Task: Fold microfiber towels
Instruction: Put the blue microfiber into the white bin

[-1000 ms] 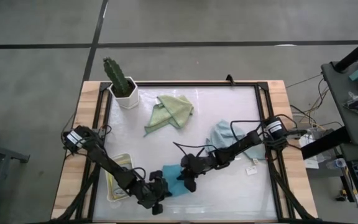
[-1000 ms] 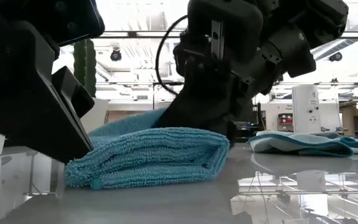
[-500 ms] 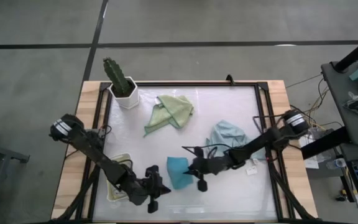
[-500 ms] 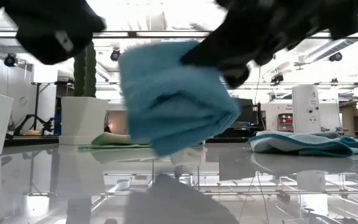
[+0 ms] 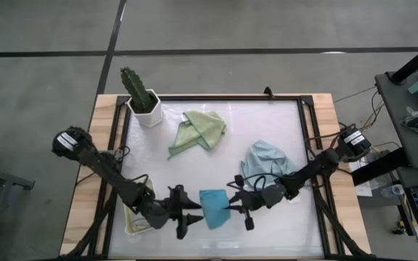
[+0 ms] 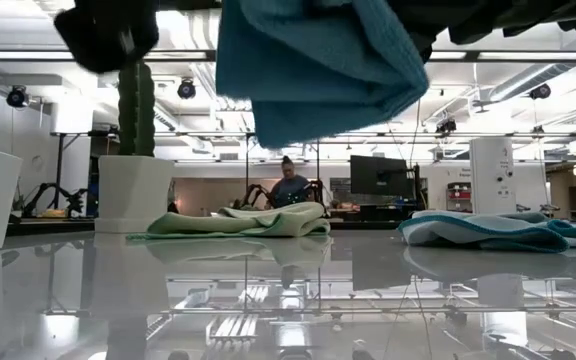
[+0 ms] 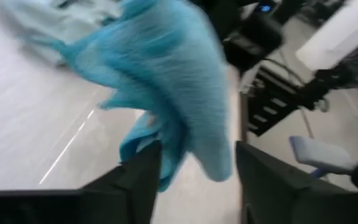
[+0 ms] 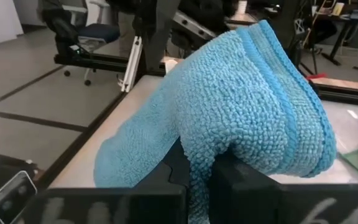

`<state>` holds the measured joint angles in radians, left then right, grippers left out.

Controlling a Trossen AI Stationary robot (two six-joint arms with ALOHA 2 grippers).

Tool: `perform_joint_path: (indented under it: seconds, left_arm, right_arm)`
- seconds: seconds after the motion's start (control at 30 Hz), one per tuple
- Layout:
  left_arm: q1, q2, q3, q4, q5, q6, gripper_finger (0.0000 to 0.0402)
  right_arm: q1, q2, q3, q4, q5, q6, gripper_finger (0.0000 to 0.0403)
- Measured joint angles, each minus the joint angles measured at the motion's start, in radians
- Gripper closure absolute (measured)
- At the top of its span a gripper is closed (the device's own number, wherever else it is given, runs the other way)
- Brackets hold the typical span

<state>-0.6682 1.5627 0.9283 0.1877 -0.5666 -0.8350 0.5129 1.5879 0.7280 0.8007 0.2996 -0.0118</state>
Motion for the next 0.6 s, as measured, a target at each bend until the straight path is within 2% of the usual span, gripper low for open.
perform_joint_path:
  seconds: [0.1,0.2,0.4,0.6]
  left_arm:
    - [0.003,0.000,-0.001,-0.056,-0.001,-0.048,0.0164]
    - [0.004,0.000,0.000,-0.073,-0.002,-0.049,0.0134]
    - [0.007,0.010,0.000,-0.059,-0.062,0.005,0.0128]
    - [0.008,0.099,0.005,0.170,-0.102,0.207,0.0128]
  right_arm:
    - [0.000,0.000,0.000,0.002,0.000,-0.004,0.0390]
    - [0.000,0.000,0.000,0.001,0.000,-0.003,0.0390]
    - [0.000,0.000,0.000,0.007,0.000,0.001,0.0390]
    - [0.000,0.001,-0.001,0.035,0.000,0.004,0.0390]
